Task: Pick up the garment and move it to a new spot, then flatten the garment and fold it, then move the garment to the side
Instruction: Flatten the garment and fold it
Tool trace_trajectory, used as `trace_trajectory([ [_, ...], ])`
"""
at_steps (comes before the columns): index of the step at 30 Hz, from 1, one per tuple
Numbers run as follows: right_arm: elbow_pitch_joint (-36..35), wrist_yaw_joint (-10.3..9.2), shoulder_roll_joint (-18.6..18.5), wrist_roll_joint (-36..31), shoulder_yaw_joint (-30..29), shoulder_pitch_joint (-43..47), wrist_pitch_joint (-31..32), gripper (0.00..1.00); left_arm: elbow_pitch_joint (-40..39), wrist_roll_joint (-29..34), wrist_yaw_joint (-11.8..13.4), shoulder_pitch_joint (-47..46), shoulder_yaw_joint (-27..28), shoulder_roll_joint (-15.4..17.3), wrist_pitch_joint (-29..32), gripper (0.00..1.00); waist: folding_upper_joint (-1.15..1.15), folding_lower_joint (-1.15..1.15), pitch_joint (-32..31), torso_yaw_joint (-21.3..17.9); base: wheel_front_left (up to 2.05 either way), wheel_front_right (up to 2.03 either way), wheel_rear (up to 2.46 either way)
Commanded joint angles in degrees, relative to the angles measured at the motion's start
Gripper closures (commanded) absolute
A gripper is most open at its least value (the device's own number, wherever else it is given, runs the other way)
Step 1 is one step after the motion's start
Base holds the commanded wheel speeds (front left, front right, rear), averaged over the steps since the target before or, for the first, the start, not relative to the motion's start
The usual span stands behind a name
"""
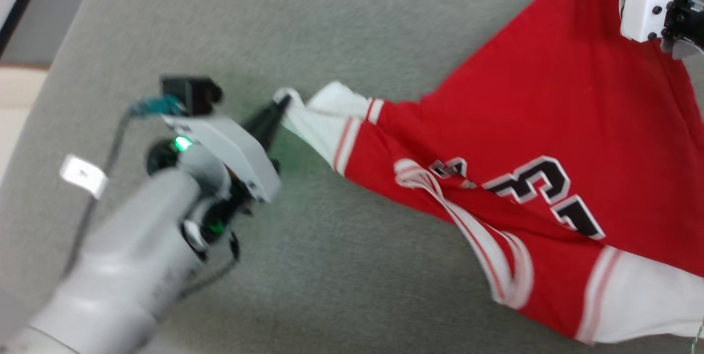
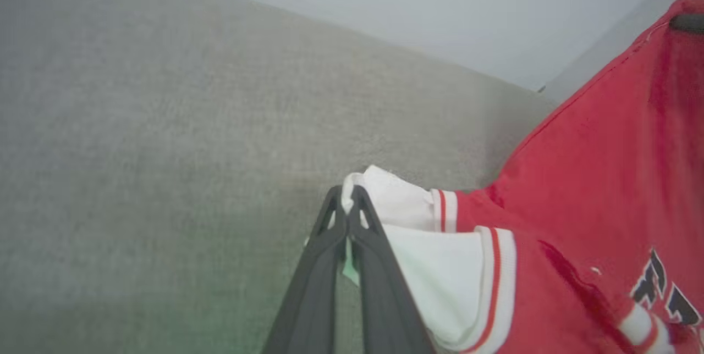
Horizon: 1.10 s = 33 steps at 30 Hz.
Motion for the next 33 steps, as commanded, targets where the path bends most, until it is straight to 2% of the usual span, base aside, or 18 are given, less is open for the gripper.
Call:
trace_trajectory([
  [1, 0.13, -0.05, 0.09, 0.25, 0.48, 0.14, -1.29, 1.00, -0.03, 0.33, 0.21, -1.63, 0.45, 1.12, 0.68, 1.00, 0.00, 0.00, -4.05, -4.19, 0.00, 0.00, 0.00],
  [9, 4.60, -0.05, 2.93, -3.09, -1.53, -3.39, -12.51, 1.00, 1.39, 2.30, 0.81, -13.16, 0.64, 6.49, 9.72, 1.00, 0.00, 0.00, -8.01, -9.43, 0.00, 0.00, 0.00],
  [15, 7.56, -0.05, 6.08, -6.18, -3.36, -7.18, -19.25, 1.00, 5.09, 4.39, 0.91, -23.91, 0.55, 8.19, 15.85, 1.00, 0.00, 0.00, -9.69, -13.10, 0.00, 0.00, 0.00],
  [22, 11.73, -0.05, 10.25, -10.36, -6.98, -12.61, -26.51, 1.00, 11.44, 8.09, 0.61, -36.51, 0.11, 8.03, 18.91, 1.00, 0.00, 0.00, -10.94, -16.77, 0.00, 0.00, 0.00],
  [33, 16.00, -0.05, 13.89, -11.82, -10.08, -17.91, -29.61, 1.00, 21.39, 14.26, 0.04, -52.61, -0.85, 6.13, 16.35, 1.00, 0.00, 0.00, -8.59, -19.92, 0.00, 0.00, 0.00],
])
